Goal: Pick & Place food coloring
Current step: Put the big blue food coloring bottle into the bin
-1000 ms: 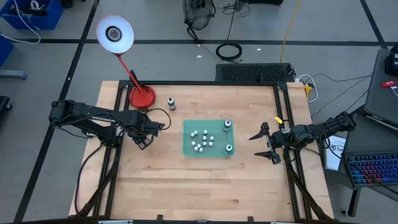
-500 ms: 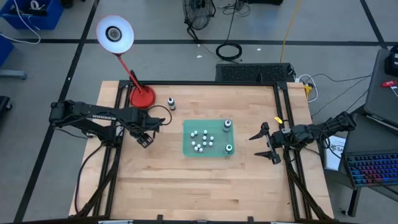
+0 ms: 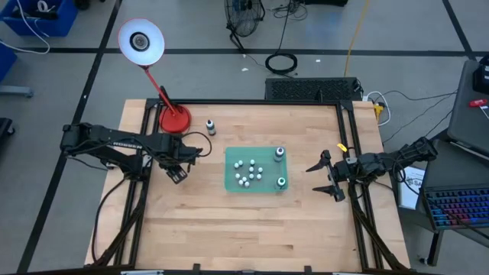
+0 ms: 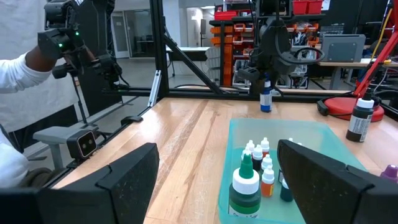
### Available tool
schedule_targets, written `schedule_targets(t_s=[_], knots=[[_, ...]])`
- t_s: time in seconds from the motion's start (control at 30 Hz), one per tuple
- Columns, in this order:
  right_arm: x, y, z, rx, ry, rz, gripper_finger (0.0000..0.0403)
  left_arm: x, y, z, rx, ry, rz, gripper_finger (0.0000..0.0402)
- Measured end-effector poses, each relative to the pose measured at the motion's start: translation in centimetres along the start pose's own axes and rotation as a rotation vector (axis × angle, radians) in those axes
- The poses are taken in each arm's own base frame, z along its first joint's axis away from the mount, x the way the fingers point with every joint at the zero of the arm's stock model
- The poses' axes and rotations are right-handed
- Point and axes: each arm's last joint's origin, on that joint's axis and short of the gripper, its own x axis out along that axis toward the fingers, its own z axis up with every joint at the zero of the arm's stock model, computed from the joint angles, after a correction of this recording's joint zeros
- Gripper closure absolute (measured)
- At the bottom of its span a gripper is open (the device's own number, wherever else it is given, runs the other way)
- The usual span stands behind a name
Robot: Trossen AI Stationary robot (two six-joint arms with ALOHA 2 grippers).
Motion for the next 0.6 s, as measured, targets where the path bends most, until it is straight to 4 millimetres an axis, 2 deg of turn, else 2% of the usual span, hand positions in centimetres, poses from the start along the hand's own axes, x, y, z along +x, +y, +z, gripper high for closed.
schedule_targets(t_s=[0.13, 0.23, 0.4, 0.5, 0.6], knots=[[0.0, 0.0, 0.0, 0.0, 0.0, 0.0, 0.0089, 0.0, 0.0, 0.0, -0.004, -0.006, 0.007, 0.0245], [0.0, 0.0, 0.0, 0.0, 0.0, 0.0, 0.0089, 0.0, 0.1, 0.1, 0.01, -0.039, 0.037, 0.0251], [0.0, 0.0, 0.0, 0.0, 0.0, 0.0, 0.0089, -0.4, -1.2, 0.9, 0.184, -0.195, -0.036, 0.0252], [0.0, 0.0, 0.0, 0.0, 0.001, 0.0, 0.0089, -2.1, -2.8, 1.7, 0.3, -0.36, -0.09, 0.0252], [0.0, 0.0, 0.0, 0.0, 0.001, 0.0, 0.0089, -5.6, -4.0, 2.2, 0.361, -0.516, -0.14, 0.0252]])
